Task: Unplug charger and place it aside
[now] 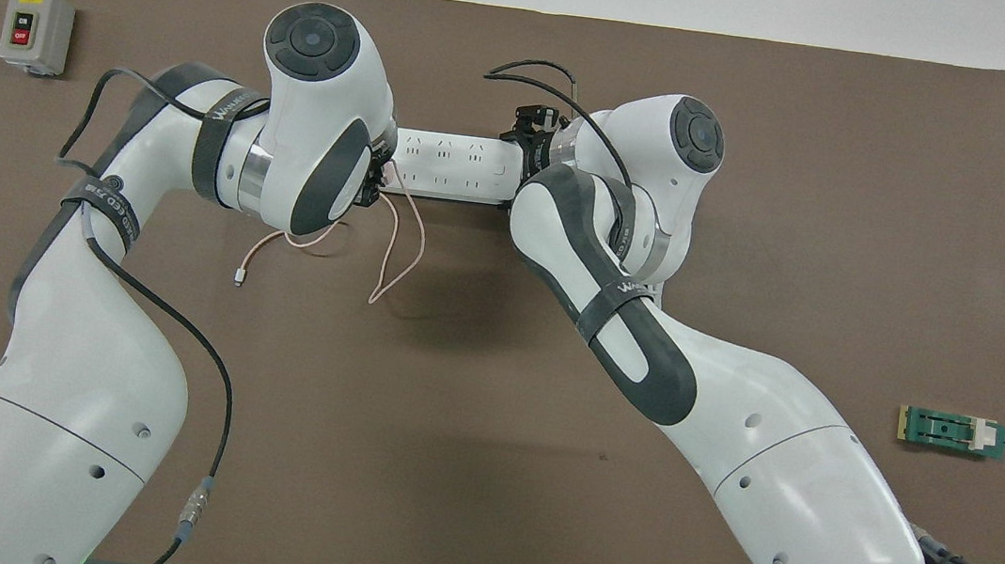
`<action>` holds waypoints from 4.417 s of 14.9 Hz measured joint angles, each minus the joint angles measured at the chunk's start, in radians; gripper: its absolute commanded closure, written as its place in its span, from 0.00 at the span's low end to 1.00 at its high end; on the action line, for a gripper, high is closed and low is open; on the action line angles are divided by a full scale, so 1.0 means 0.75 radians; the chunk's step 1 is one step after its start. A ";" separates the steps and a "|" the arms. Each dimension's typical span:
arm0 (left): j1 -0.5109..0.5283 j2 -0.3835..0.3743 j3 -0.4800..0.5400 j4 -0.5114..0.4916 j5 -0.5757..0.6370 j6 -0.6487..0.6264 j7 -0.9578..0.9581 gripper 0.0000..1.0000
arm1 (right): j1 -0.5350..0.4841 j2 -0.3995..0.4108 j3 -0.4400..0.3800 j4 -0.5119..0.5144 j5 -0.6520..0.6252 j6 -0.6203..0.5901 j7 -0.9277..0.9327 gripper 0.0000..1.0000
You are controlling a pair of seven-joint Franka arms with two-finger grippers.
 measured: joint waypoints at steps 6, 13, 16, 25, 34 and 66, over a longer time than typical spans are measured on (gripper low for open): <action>0.000 -0.001 0.000 -0.001 0.000 0.002 0.015 1.00 | -0.008 0.001 0.001 0.001 0.037 -0.014 -0.010 1.00; 0.000 0.002 0.000 0.019 0.000 -0.025 0.032 1.00 | -0.016 0.006 0.001 0.001 0.083 -0.023 -0.012 1.00; 0.003 0.001 0.002 0.072 0.000 -0.100 0.057 1.00 | -0.017 0.006 0.001 0.001 0.084 -0.024 -0.012 1.00; 0.009 -0.229 0.024 0.015 0.003 -0.405 0.443 1.00 | -0.018 0.006 0.002 0.002 0.087 -0.024 -0.012 1.00; 0.049 -0.407 0.035 -0.198 0.004 -0.400 1.454 1.00 | -0.019 -0.013 -0.006 0.003 0.087 -0.035 -0.012 0.00; 0.559 -0.933 0.046 -1.311 0.064 0.258 2.586 0.00 | -0.220 -0.836 -0.254 -0.193 -0.657 -1.139 -1.165 0.00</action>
